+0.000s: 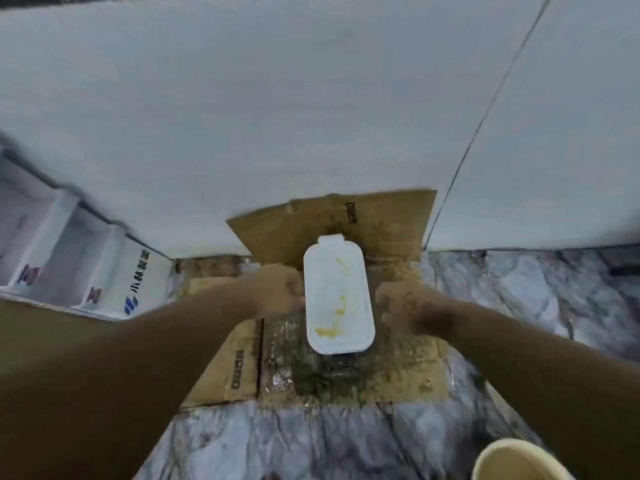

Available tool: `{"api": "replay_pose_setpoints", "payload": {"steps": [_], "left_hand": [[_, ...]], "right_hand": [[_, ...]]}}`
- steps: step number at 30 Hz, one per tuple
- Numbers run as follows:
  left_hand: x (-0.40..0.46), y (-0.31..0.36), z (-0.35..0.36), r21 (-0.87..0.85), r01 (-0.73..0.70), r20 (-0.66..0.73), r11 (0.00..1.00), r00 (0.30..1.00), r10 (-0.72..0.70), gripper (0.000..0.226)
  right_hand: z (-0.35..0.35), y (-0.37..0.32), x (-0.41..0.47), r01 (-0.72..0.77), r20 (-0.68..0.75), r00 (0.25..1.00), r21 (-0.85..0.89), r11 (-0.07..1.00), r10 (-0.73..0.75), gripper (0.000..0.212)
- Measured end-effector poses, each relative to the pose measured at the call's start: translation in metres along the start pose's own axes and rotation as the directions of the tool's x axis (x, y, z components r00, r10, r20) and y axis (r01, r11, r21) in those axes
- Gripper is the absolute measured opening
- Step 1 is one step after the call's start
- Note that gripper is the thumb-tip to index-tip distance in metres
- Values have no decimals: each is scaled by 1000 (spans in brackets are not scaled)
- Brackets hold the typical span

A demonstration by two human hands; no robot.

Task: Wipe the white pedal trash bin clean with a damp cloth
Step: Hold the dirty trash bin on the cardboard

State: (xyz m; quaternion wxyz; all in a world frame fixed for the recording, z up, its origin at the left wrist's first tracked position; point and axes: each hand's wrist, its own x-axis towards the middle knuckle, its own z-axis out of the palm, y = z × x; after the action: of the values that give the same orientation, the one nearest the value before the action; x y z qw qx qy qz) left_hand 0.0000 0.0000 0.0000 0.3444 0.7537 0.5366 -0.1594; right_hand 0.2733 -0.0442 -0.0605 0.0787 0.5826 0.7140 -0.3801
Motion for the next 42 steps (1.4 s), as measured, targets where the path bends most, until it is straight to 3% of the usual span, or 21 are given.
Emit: {"api": "replay_pose_setpoints", "payload": {"steps": [4, 7, 10, 12, 16, 19, 29, 32, 37, 42], "left_hand": [[47, -31, 111, -27, 64, 66, 998, 996, -62, 41], [83, -69, 184, -163, 106, -70, 981, 990, -119, 55], [117, -92, 230, -260, 25, -254, 965, 963, -93, 68], [137, -97, 246, -317, -64, -357, 946, 933, -56, 69], [168, -110, 261, -351, -168, -513, 921, 857, -39, 58], [178, -117, 270, -281, -181, -605, 942, 796, -27, 56], [176, -112, 278, -164, -155, -714, 974, 700, -9, 57], [170, -106, 281, -201, -164, -717, 966, 696, -31, 56], [154, -90, 269, -312, -102, -641, 945, 757, -130, 51], [144, -52, 251, -219, -88, -665, 972, 742, -82, 58]], "right_hand": [[94, 49, 46, -63, -136, 988, 85, 994, 74, 21], [151, 79, 82, -68, -224, 968, 196, 978, 112, 22], [183, 95, 112, 13, -366, 928, 211, 977, 67, 54], [192, 99, 128, 92, -447, 895, 187, 978, 2, 63], [197, 107, 154, 146, -492, 868, 117, 982, -70, 68], [198, 113, 161, 158, -547, 827, 4, 987, -130, 68], [208, 123, 167, 227, -586, 777, -79, 971, -230, 64], [213, 122, 163, 235, -605, 774, 0, 972, -187, 64], [213, 111, 147, 216, -570, 815, 129, 968, -106, 65], [188, 115, 106, 179, -603, 796, 156, 971, -50, 61]]}}
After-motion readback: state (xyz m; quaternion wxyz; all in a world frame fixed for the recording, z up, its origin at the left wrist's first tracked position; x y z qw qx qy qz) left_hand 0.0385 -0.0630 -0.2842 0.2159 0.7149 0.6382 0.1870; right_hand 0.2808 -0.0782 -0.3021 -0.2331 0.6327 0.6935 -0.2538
